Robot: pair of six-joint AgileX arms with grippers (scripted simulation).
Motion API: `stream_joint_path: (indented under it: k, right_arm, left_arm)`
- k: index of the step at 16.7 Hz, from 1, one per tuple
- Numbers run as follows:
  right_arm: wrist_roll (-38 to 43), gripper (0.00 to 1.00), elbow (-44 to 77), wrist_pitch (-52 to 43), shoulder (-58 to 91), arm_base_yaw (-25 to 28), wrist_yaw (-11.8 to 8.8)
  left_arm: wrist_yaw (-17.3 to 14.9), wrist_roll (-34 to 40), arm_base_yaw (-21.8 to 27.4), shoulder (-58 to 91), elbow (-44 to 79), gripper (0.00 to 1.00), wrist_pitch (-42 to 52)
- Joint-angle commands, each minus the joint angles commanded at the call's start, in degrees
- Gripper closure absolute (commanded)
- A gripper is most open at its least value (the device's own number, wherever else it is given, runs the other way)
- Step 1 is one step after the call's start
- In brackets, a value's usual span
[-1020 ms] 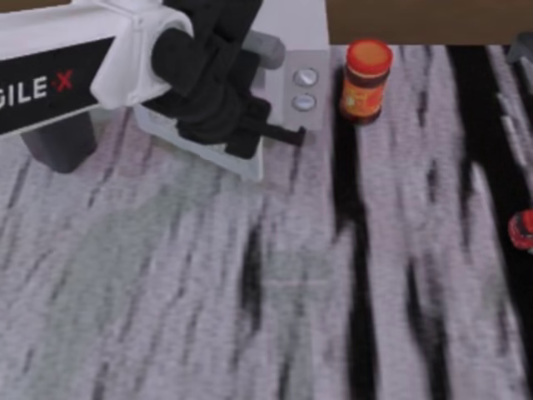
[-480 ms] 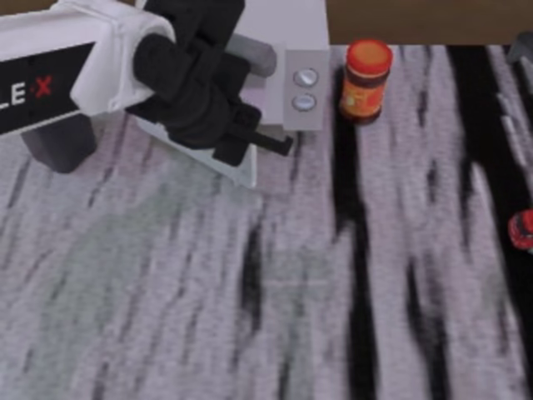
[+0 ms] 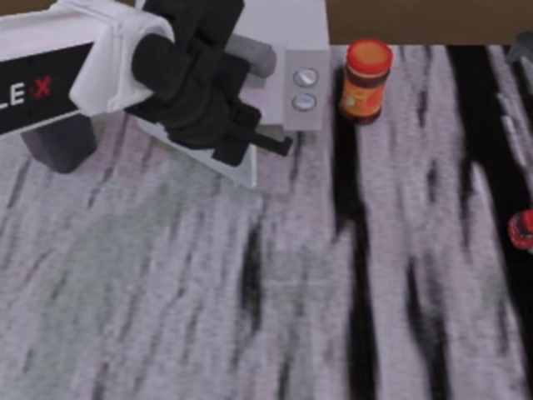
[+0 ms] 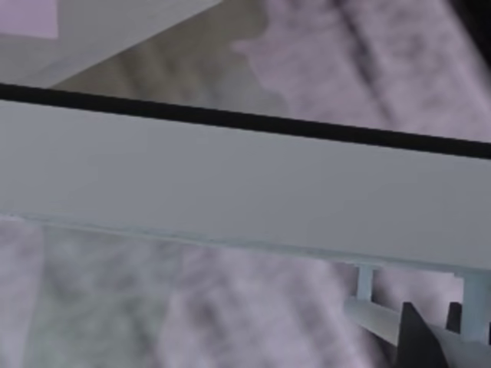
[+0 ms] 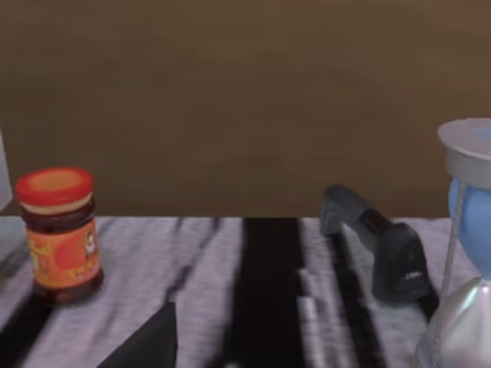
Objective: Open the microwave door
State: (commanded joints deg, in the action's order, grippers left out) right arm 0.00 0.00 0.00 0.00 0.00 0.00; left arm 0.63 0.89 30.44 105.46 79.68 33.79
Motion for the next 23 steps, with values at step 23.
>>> stream_joint_path:
  k: [23]
  right_arm:
    - [0.00,0.00,0.00,0.00,0.00,0.00,0.00]
  left_arm:
    - [-3.50,-5.98,-1.96,-2.92,-3.65,1.00,-0.61]
